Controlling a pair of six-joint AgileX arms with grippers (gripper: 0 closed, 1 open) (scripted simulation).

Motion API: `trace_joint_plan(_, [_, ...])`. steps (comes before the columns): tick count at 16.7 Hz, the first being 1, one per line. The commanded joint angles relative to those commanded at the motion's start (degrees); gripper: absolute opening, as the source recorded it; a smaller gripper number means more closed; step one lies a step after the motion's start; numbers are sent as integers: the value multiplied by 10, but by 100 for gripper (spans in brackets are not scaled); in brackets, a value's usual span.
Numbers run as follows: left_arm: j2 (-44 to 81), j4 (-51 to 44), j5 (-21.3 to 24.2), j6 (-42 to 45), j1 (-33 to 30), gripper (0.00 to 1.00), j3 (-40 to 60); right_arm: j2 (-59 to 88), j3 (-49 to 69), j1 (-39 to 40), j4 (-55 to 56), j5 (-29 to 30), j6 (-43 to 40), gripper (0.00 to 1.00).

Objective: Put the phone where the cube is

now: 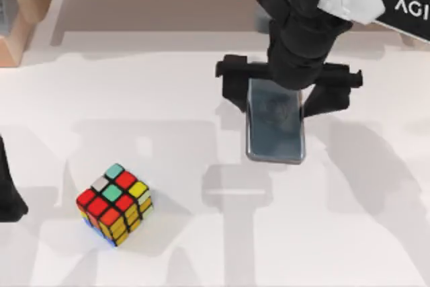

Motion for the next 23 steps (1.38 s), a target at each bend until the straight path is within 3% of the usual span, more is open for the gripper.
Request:
trace_joint_plan(7, [0, 0, 0, 0, 0, 100, 0, 54, -5, 141, -29, 9, 127, 0])
trace_joint_plan(23, [0, 0, 0, 0, 0, 100, 0, 37, 5, 148, -43, 12, 142, 0])
